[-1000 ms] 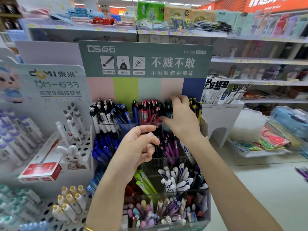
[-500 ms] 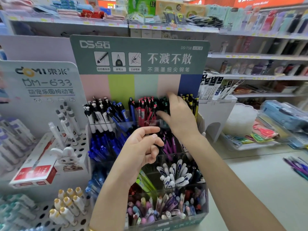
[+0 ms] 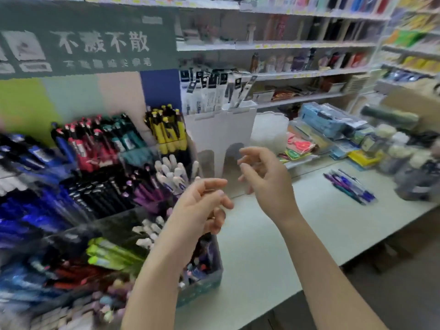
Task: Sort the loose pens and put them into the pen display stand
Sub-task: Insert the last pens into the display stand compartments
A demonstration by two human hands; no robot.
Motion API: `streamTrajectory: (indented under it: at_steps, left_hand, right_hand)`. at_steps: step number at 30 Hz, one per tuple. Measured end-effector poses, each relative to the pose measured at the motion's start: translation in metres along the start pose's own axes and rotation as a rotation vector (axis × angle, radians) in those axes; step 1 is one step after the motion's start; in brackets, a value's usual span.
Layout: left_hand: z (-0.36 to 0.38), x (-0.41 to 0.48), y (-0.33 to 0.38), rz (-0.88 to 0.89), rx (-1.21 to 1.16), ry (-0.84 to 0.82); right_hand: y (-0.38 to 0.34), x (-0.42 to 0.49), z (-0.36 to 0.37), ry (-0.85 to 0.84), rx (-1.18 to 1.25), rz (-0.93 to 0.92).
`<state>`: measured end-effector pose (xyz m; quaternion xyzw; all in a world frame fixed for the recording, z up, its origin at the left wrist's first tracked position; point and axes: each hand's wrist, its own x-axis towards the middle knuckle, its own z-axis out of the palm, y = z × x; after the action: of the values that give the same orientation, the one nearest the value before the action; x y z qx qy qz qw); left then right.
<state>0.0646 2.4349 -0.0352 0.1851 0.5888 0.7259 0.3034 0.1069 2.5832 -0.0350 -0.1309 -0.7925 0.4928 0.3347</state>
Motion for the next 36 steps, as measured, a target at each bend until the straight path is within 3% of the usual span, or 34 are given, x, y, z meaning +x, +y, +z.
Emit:
streamTrajectory:
  at_steps: [13,16,20,24,32,36]
  left_hand:
    - [0.304,0.106,-0.189,-0.348,0.177,-0.083]
    - [0.353,0.13,-0.224,-0.373,0.273,-0.079]
    - [0.395,0.179,-0.261,-0.366,0.428,-0.054]
    - [0.429,0.251,-0.302,-0.405,0.658,0.077]
    - [0.491,0.331,-0.333,-0.266,0.983,0.379]
    - [0.505,0.351,-0.337,-0.252,1.086,0.447]
  right_hand:
    - [0.203,-0.06,-0.314,0.17,-0.104,0.61]
    - [0.242,-0.051,-0.361,0.218,-0.102,0.676]
    - [0.29,-0.026,-0.392,0.223,-0.088,0.715]
    - [0.338,0.005,-0.418,0.208,-0.154,0.748]
    - [0.436,0.106,-0.43,-0.046,-0.382,0.767]
    - [0.458,0.14,-0.418,-0.069,-0.372,0.738]
